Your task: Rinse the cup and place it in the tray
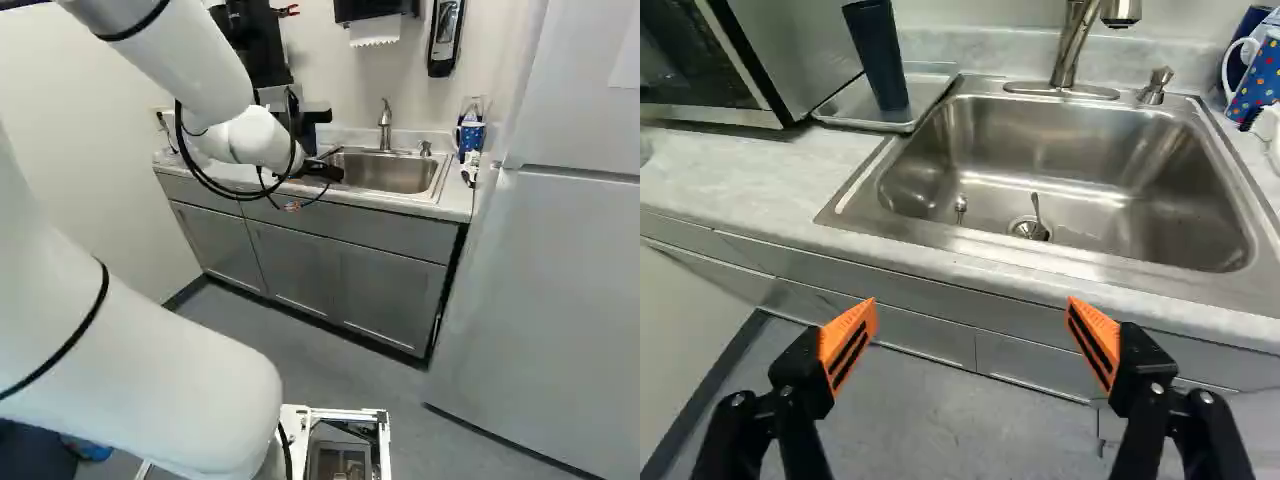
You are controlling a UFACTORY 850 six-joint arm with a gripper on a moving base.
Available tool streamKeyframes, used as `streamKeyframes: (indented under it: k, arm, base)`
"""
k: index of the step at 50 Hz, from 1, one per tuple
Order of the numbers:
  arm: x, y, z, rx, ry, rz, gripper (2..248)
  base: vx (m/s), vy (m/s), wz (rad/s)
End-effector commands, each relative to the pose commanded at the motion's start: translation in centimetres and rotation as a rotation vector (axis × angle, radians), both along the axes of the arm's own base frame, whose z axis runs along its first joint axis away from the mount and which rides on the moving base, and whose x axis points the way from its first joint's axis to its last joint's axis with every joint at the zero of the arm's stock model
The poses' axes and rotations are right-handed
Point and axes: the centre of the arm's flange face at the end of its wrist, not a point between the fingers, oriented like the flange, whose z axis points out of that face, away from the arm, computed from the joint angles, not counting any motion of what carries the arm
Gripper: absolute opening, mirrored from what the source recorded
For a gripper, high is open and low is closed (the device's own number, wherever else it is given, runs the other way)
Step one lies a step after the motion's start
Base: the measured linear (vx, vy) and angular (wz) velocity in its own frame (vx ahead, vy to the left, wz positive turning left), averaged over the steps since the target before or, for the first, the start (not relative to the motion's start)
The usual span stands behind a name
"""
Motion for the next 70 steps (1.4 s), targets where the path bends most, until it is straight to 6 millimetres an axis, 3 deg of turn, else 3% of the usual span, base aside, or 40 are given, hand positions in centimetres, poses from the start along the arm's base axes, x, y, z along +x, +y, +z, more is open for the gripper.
streamKeyframes:
  k: [15, 36, 70]
  arm:
    - [-2.6, 1.3, -4.3, -0.012, -0.057, 0.029, 247]
    - [-6.3, 2.6, -8.9, -0.022, -0.124, 0.063, 247]
    - [-11.2, 3.9, -13.3, -0.028, -0.196, 0.103, 247]
  base:
    - [0.0, 0.0, 0.0]
    - [0.0, 0.0, 0.0]
    - [0.0, 0.0, 0.0]
